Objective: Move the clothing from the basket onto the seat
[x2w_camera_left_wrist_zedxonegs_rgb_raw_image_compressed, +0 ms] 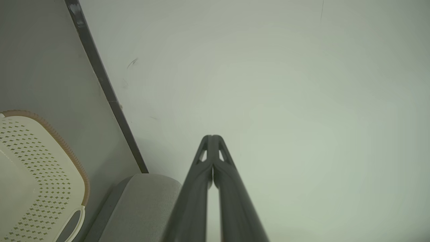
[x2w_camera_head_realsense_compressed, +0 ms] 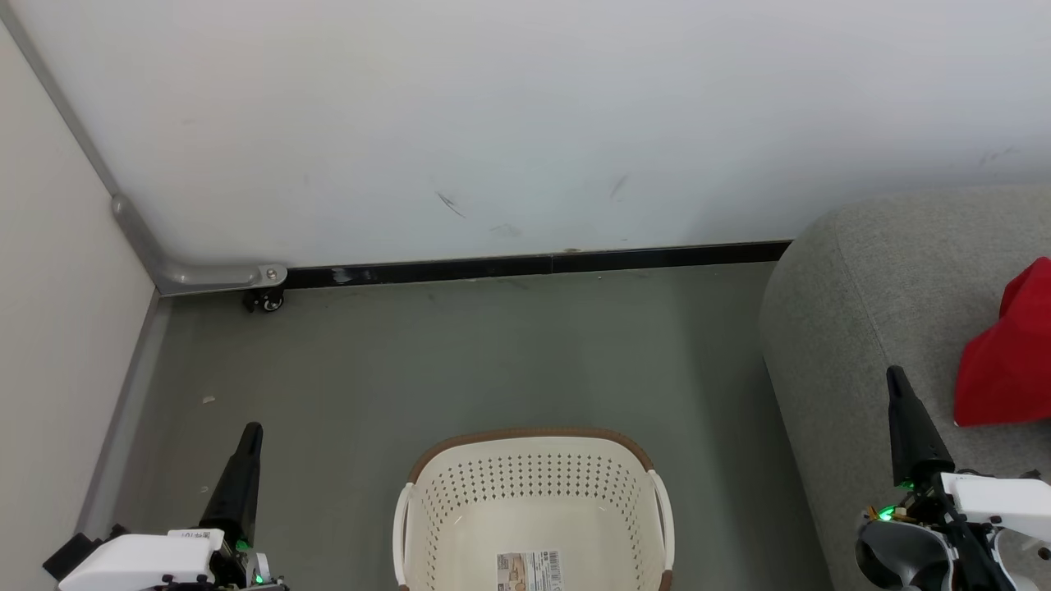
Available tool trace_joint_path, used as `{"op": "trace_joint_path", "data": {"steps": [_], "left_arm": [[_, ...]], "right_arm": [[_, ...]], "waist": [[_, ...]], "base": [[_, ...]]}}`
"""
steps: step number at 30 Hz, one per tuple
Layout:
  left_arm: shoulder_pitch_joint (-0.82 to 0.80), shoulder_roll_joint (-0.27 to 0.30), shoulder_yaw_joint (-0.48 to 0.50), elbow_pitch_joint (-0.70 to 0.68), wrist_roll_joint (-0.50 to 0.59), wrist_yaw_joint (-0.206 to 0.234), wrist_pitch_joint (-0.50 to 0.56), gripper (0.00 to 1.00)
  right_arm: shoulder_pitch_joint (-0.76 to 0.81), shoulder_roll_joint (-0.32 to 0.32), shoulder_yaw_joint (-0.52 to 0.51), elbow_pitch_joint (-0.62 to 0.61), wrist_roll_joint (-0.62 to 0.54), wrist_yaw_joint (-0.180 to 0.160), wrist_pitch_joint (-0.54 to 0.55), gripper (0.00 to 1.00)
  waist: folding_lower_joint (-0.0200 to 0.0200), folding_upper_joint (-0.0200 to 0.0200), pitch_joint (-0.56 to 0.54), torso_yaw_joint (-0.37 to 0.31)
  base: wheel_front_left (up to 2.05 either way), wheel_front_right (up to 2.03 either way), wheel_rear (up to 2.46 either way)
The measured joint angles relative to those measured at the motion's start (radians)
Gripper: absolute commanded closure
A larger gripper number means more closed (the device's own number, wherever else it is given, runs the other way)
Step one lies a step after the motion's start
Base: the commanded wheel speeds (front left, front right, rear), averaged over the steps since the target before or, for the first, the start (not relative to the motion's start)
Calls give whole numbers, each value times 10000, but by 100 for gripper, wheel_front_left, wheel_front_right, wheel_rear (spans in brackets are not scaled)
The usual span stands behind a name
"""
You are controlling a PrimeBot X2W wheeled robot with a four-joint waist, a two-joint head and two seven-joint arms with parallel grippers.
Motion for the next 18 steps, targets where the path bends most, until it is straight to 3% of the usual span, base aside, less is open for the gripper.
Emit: {"op": "trace_joint_path", "data": {"steps": [18], "left_arm": [[-12,0,4,98,0,-86,2,100]], "right_arm": [[0,0,-21,21,0,0,4,100]], "waist": [[-1,-1,-2,0]], "base": [[0,0,0]]}}
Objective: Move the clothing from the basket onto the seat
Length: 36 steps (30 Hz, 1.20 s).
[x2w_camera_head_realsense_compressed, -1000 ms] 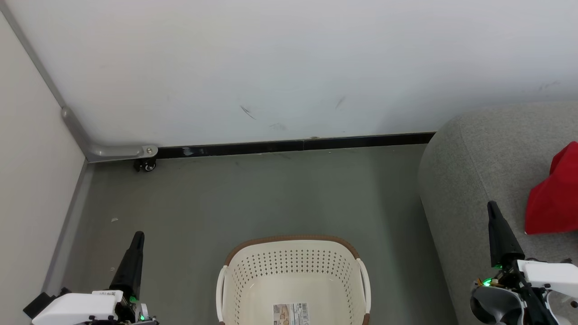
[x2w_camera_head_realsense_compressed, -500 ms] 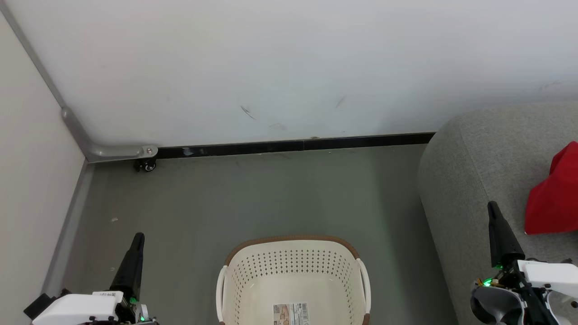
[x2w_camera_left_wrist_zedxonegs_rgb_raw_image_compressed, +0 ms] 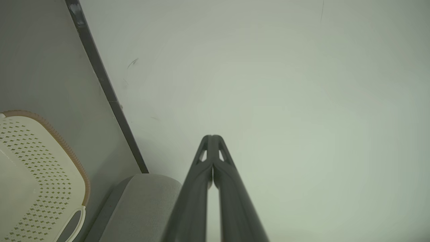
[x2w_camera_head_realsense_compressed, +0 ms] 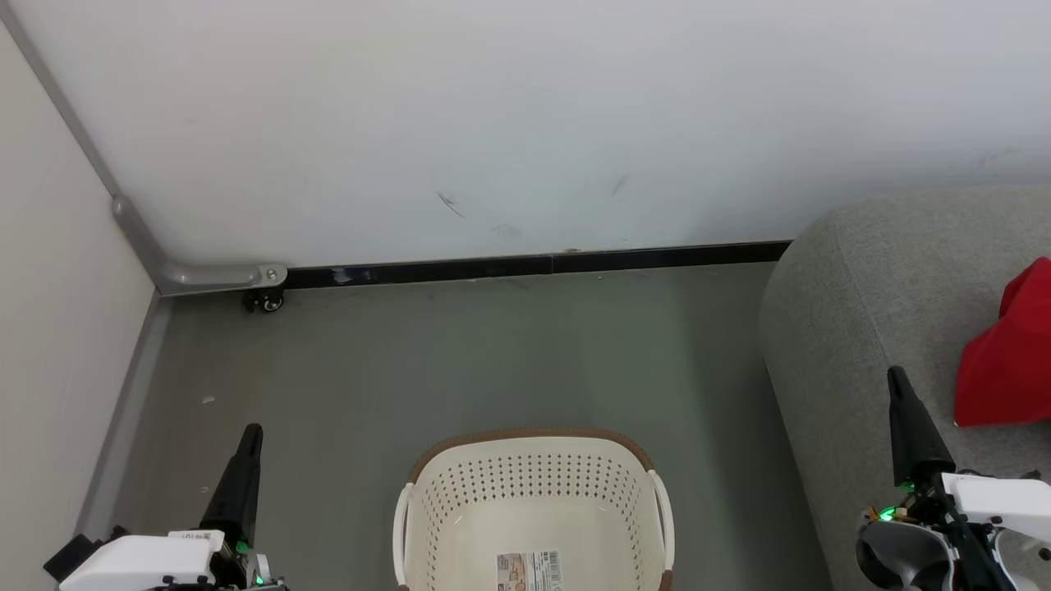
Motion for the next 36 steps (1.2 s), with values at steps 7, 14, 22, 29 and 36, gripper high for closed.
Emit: {"op": "trace_joint_path", "data": {"steps": [7,14,22,29,36], "left_arm": [[-10,0,2,12,0,-6,12,100],[-12,-2,4,36,0,-6,52,100],[-16,-2,8,50,0,-10,52,100],[-18,-2,12,61,0,-12,52,100],[-20,-2,13,77,0,-12,52,100]], "right_arm": [[0,0,-8,6,-2,0,0,100],[-1,0,-19,12,-2,0,0,100],[-1,2,-25,13,-2,0,0,100],[-1,2,-29,15,-2,0,2,100],[-1,4,-35,17,-2,0,2,100]], "waist": [[0,0,-1,0],[0,0,-1,0],[-1,0,-1,0],[-1,0,-2,0],[-1,0,-2,1]], "base": [[0,0,0],[0,0,0],[0,0,0],[0,0,0],[0,0,0]]}}
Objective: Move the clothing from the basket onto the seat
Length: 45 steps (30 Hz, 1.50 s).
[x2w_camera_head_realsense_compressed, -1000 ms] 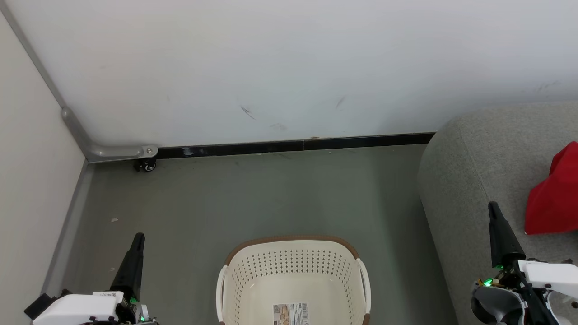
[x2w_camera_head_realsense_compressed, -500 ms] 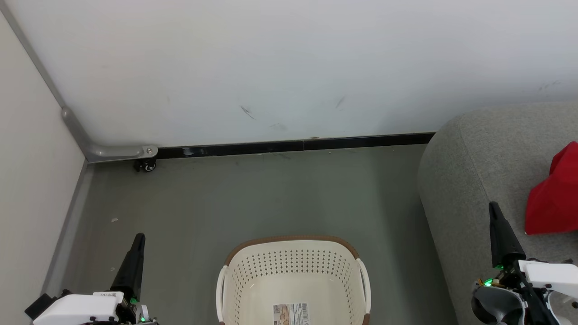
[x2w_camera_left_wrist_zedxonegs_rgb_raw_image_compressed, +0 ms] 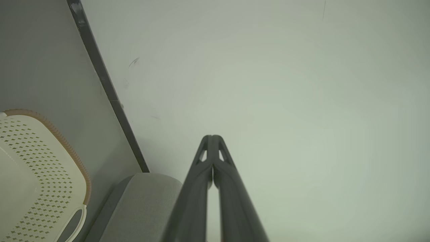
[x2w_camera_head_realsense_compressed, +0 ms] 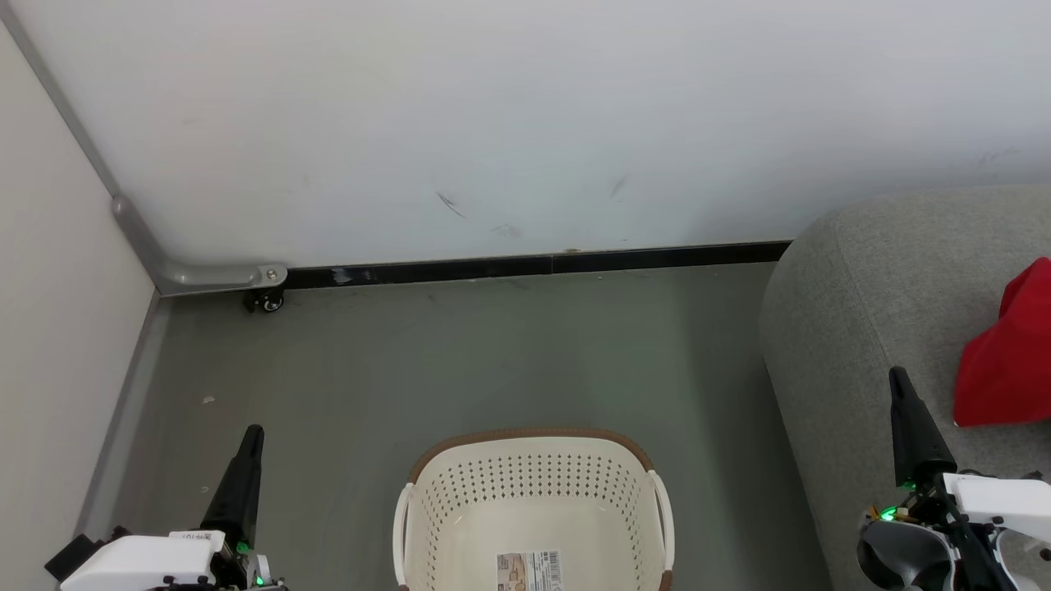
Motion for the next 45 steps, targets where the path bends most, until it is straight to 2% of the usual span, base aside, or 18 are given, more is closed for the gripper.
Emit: {"op": "trace_joint_path", "data": {"steps": [45], "left_arm": [[-147,-4,17,82,0,-79,2,100]], "right_arm": [[0,10,-40,6,-19,0,86,100]], "waist": [[-1,0,-1,0]], "base": [[0,0,0]]}}
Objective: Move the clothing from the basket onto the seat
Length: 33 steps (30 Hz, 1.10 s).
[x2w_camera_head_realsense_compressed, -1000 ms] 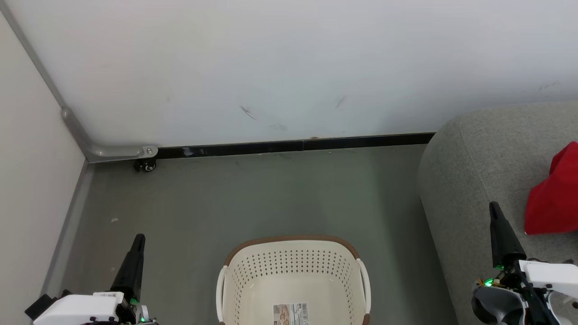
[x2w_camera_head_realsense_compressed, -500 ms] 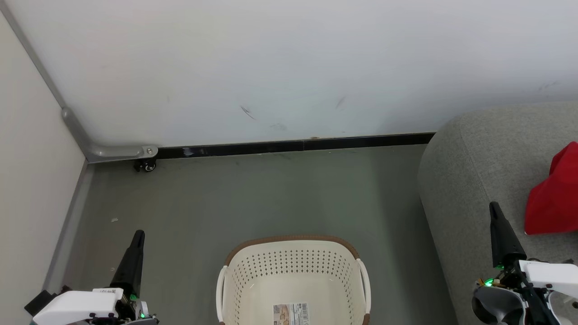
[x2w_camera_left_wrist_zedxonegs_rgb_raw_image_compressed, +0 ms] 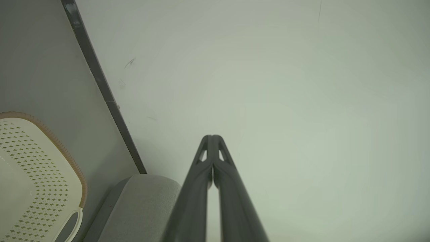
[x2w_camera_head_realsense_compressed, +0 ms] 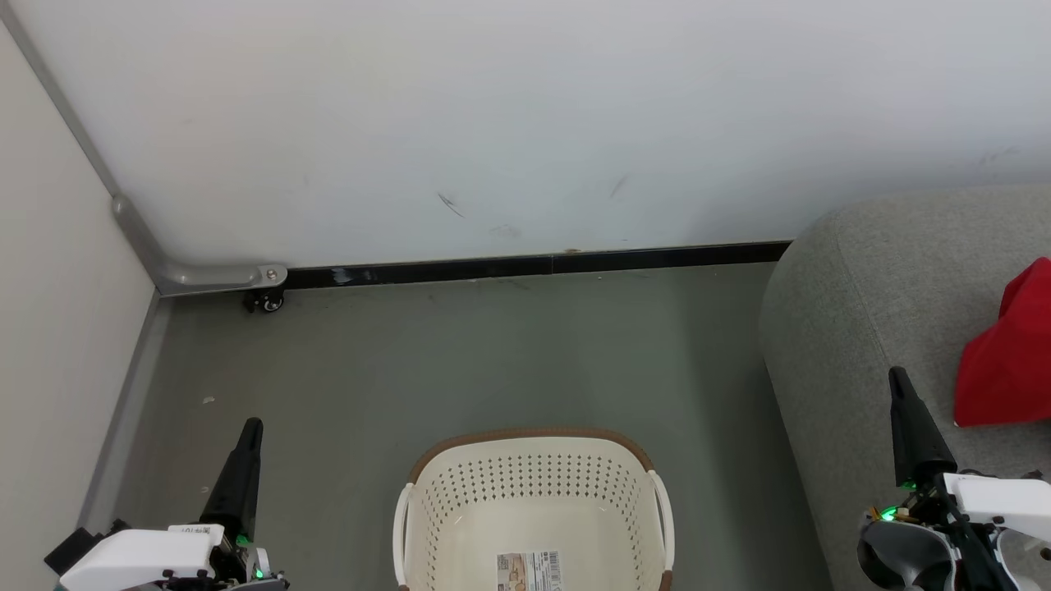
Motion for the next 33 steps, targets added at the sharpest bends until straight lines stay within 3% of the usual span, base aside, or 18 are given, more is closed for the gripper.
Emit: {"op": "trace_joint_path", "data": {"steps": [33], "left_arm": [[-1,-4,8,23,0,-12,2,100]], "right_arm": [[0,10,-21,2,-2,0,2,100]], "waist": [[0,0,-1,0]], "base": [[0,0,0]]}}
